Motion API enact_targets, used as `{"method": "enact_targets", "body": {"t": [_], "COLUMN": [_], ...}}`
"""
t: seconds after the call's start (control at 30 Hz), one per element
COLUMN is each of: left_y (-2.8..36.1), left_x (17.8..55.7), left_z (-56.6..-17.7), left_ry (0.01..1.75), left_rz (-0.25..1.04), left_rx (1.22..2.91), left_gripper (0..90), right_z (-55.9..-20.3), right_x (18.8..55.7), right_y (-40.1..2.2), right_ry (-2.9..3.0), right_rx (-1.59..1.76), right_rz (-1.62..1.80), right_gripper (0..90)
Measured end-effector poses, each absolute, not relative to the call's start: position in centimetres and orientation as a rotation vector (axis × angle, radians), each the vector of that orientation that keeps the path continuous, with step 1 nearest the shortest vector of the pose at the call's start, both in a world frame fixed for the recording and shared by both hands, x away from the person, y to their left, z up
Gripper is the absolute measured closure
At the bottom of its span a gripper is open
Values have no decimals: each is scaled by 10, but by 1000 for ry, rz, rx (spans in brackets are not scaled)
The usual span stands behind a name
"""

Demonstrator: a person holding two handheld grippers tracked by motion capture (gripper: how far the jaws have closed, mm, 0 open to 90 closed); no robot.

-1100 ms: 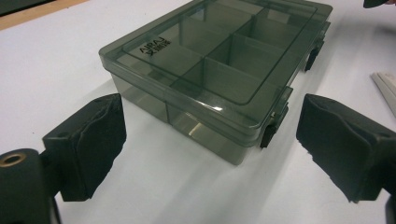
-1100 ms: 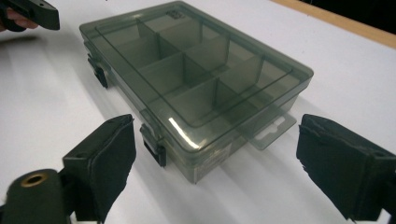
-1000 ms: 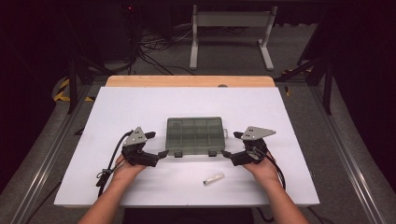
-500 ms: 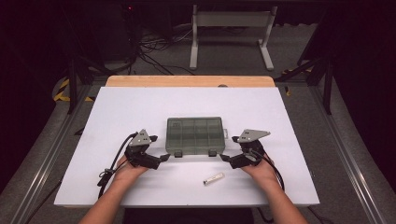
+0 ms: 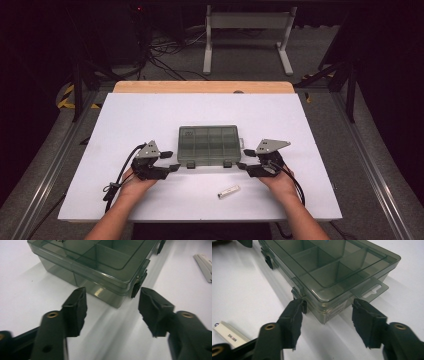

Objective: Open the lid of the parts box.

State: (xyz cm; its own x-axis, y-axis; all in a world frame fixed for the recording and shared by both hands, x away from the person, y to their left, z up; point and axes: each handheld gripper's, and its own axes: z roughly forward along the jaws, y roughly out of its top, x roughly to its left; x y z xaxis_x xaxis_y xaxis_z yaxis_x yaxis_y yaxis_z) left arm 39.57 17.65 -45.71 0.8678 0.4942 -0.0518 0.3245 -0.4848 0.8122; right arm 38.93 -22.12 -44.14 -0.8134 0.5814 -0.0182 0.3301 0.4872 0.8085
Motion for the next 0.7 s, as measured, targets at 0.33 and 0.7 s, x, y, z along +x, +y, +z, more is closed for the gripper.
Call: {"method": "enact_targets", "body": {"t": [0.33,0.7], "left_y": [176,175], "left_x": [395,394], "left_z": [-457,-457], "left_ry": [575,553], "left_rz": [214,221], "left_rx": [2133,2152], "left_gripper": [577,692], "right_z": [-444,-445], "right_x": [390,390], "right_y": [-219,-219], "right_ry": [2474,2478], "right_rx": [756,753], "right_rz": [1206,1200], "right_gripper": [596,629]}}
